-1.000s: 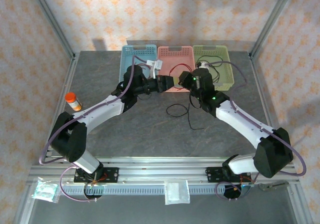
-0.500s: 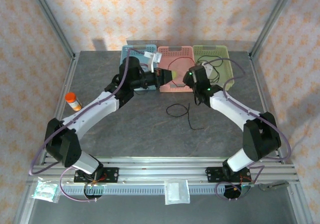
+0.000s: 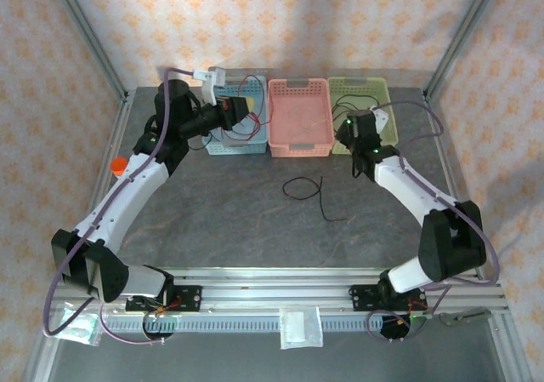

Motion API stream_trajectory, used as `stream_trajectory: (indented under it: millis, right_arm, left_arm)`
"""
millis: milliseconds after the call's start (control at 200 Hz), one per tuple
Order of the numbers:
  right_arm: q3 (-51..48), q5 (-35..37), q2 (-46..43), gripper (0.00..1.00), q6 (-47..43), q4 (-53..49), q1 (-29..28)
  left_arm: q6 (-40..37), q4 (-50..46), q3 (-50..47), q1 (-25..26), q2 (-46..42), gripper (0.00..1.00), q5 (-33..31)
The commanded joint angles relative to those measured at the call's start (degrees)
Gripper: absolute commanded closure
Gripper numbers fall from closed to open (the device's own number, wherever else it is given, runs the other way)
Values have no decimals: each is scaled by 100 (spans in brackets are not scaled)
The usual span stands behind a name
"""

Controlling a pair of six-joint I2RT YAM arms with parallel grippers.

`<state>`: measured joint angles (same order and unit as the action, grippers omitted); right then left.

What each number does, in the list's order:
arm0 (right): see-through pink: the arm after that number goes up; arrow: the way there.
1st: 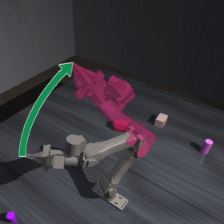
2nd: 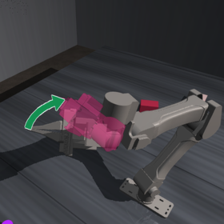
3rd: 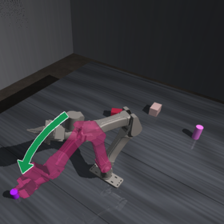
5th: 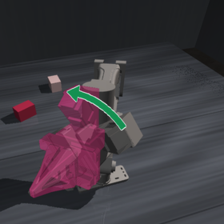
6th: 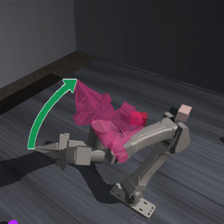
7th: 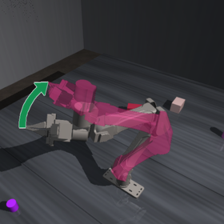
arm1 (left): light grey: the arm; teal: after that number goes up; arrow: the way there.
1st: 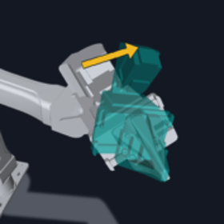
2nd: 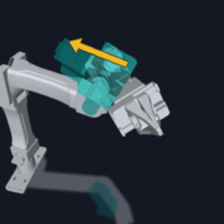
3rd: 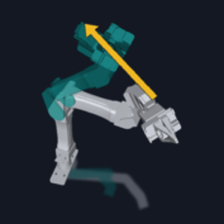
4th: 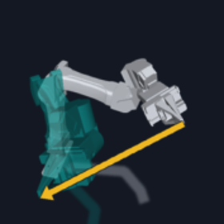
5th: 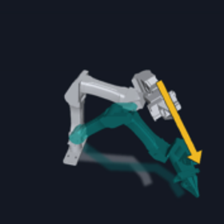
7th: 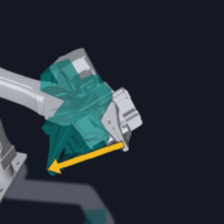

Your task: Untangle the cables

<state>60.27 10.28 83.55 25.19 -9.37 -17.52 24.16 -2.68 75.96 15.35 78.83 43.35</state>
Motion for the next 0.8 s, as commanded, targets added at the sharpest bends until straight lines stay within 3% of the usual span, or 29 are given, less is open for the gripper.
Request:
stream_trajectory:
  millis: [0,145,205,421,671,796]
  right_arm:
    - [-184,28,-459,31,-406,119,-5]
    - [-501,-1774,-831,27,-1245,796,-56]
    - [-428,-2100,-799,23,-1456,621,-252]
    - [-637,-1649,-869,19,-1450,328,-923]
    - [-1142,-1305,-1081,19,-1075,345,-982]
    - [-1137,-1134,-1039,22,-963,14,-982]
  left_arm:
    - [-673,-894,660,-120,290,100,-846]
    - [-1141,-1392,1264,-120,960,100,-2057]
    - [-1231,-1363,1407,-121,1236,100,-2322]
    - [-1340,-1522,2213,-166,2404,100,-3221]
    - [-1271,-1674,3273,-294,3799,100,-2732]
    - [-605,-1945,3566,-614,4324,100,-2759]
